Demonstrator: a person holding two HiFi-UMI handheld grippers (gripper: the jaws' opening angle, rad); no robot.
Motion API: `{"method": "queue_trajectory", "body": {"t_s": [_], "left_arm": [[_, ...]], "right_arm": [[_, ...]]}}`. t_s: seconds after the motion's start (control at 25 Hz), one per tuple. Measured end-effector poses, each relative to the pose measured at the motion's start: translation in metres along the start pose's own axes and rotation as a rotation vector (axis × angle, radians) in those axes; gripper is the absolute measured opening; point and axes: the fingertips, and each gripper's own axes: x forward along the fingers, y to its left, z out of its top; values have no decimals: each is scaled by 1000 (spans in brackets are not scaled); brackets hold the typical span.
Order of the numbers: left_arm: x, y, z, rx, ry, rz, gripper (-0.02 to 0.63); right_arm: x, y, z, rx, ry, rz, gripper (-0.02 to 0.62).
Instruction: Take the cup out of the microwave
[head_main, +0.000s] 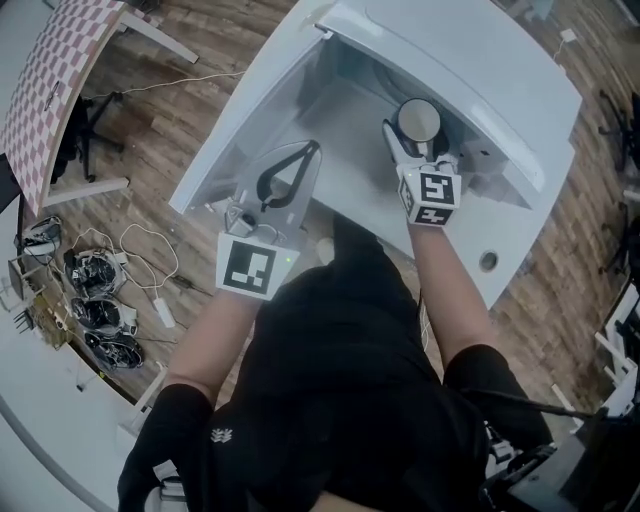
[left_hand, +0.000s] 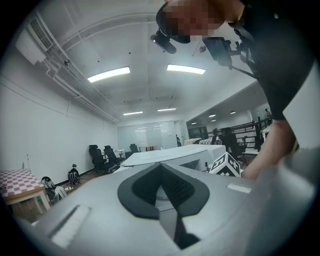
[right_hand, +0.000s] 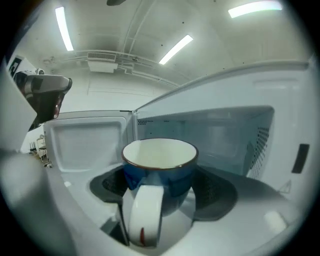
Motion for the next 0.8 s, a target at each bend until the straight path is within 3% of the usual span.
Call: {"method": "queue_trajectory", "body": {"t_s": [0.28, 0.8], "left_arm": [[-25, 0, 10, 4, -10, 57, 6], [-74, -9, 48, 26, -65, 76, 6]], "right_arm": [[-47, 16, 4, 0, 9, 34, 390], [-130, 17, 32, -29, 7, 23, 390]]}}
